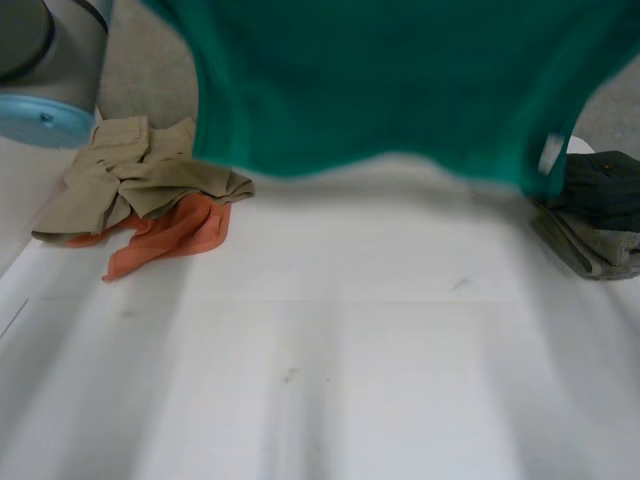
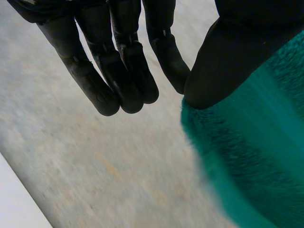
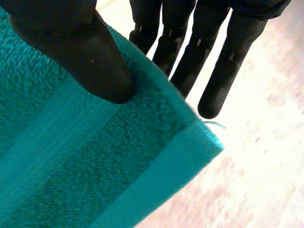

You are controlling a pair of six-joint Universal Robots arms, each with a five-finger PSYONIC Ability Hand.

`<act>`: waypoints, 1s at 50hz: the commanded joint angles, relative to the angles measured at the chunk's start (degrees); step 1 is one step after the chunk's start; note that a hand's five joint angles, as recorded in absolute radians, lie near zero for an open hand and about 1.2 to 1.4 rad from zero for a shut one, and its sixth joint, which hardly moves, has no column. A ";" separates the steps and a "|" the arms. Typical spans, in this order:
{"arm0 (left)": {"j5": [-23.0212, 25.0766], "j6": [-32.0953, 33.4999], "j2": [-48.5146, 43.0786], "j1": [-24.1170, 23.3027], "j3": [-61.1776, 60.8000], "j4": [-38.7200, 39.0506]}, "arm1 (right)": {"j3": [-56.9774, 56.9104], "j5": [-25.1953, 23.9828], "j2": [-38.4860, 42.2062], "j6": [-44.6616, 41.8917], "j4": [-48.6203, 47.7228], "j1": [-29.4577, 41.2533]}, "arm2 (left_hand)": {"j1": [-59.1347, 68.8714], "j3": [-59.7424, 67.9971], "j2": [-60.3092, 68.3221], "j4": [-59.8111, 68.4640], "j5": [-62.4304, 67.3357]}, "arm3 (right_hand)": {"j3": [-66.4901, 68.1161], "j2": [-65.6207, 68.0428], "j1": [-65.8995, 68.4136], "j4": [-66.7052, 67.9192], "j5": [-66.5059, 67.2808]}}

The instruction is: Fold the laundry.

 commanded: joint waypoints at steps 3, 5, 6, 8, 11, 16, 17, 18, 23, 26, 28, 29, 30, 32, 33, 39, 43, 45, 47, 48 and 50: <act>0.48 -1.82 3.80 2.19 -9.16 -6.05 | 1.69 -2.48 -0.92 0.51 9.59 1.13 | 13.53 11.93 11.55 11.68 13.49 | 11.67 12.29 14.52 11.29 11.52; 0.83 -2.00 5.21 3.15 -15.40 -6.49 | 2.83 -3.27 -0.22 0.33 13.55 1.31 | 13.53 11.93 11.55 11.68 13.49 | 11.67 12.29 14.52 11.29 11.52; 1.18 -2.00 5.65 3.42 -17.51 -6.49 | 3.27 -3.45 0.04 0.24 14.87 1.22 | 13.53 11.93 11.55 11.68 13.49 | 11.67 12.29 14.52 11.29 11.52; 2.84 -1.82 6.79 4.47 -24.25 -6.49 | 5.19 -4.24 0.83 -0.28 18.98 0.79 | 13.53 11.93 11.55 11.68 13.49 | 11.67 12.29 14.52 11.29 11.52; 5.57 -1.47 7.85 5.53 -31.04 -6.41 | 7.92 -5.12 1.54 -0.90 23.04 0.43 | 13.53 11.93 11.55 11.68 13.49 | 11.67 12.29 14.52 11.29 11.52; 11.10 3.08 9.78 7.46 -45.26 -6.84 | 15.12 -7.49 3.38 -5.28 29.54 -0.18 | 13.53 11.93 11.55 11.68 13.49 | 11.67 12.29 14.52 11.29 11.52; 11.64 4.14 10.05 7.72 -47.04 -6.93 | 16.09 -7.76 3.47 -6.42 30.34 -0.36 | 13.53 11.93 11.55 11.68 13.49 | 11.67 12.29 14.52 11.29 11.52; 12.16 5.28 10.31 7.99 -48.71 -7.11 | 16.89 -8.02 3.56 -7.57 31.13 -0.36 | 13.53 11.93 11.55 11.68 13.49 | 11.67 12.29 14.52 11.29 11.52; 12.79 13.88 13.90 9.92 -57.93 -13.06 | 21.28 -8.46 2.51 -16.17 37.70 -2.03 | 13.53 11.93 11.55 11.68 13.49 | 11.67 12.29 14.52 11.29 11.52; 12.43 18.20 16.54 10.89 -60.94 -18.69 | 22.08 -8.55 0.84 -20.92 43.95 -2.73 | 13.53 11.93 11.55 11.68 13.49 | 11.67 12.29 14.52 11.29 11.52; 11.91 22.86 19.88 11.94 -63.75 -25.37 | 22.26 -8.38 -1.71 -26.98 52.64 -4.05 | 13.53 11.93 11.55 11.68 13.49 | 11.67 12.29 14.52 11.29 11.52; 11.73 24.61 20.94 12.21 -64.63 -27.74 | 22.26 -8.29 -2.41 -29.18 55.63 -4.75 | 13.53 11.93 11.55 11.68 13.49 | 11.67 12.29 14.52 11.29 11.52; 11.64 26.46 22.08 12.47 -65.51 -29.85 | 22.26 -8.29 -2.94 -31.38 58.44 -5.54 | 13.53 11.93 11.55 11.68 13.49 | 11.67 12.29 14.52 11.29 11.52; 11.46 32.00 24.89 13.44 -67.97 -35.48 | 22.34 -8.64 -3.82 -38.41 66.80 -7.91 | 13.53 11.93 11.55 11.68 13.49 | 11.67 12.29 14.52 11.29 11.52; 11.46 33.67 25.68 13.79 -68.50 -36.98 | 22.26 -8.72 -3.91 -40.52 69.17 -8.62 | 13.53 11.93 11.55 11.68 13.49 | 11.67 12.29 14.52 11.29 11.52; 11.55 40.89 27.19 13.27 -68.16 -37.62 | 20.68 -9.87 -1.64 -43.89 69.65 -8.63 | 13.53 11.93 11.55 11.68 13.49 | 11.67 12.29 14.52 11.29 11.52; 9.89 38.88 21.33 9.85 -62.38 -33.32 | 19.10 -9.78 2.23 -40.46 65.35 -7.57 | 13.53 11.93 11.55 11.68 13.49 | 11.67 12.29 14.52 11.29 11.52; 8.57 37.30 18.50 7.91 -59.20 -31.73 | 18.22 -9.78 3.47 -38.79 63.40 -6.96 | 13.53 11.93 11.55 11.68 13.49 | 11.67 12.29 14.52 11.29 11.52; 6.12 34.58 14.56 5.54 -53.69 -29.45 | 16.90 -9.69 4.87 -35.90 60.08 -5.99 | 13.53 11.93 11.55 11.68 13.49 | 11.67 12.29 14.52 11.29 11.52; 5.58 33.78 13.23 4.83 -51.56 -28.56 | 16.46 -9.61 5.23 -34.75 58.75 -5.72 | 13.53 11.93 11.55 11.68 13.49 | 11.67 12.29 14.52 11.29 11.52; 4.44 32.28 10.59 3.60 -47.61 -26.37 | 15.58 -9.60 5.76 -32.03 55.59 -5.28 | 13.53 11.93 11.55 11.68 13.49 | 11.67 12.29 14.52 11.29 11.52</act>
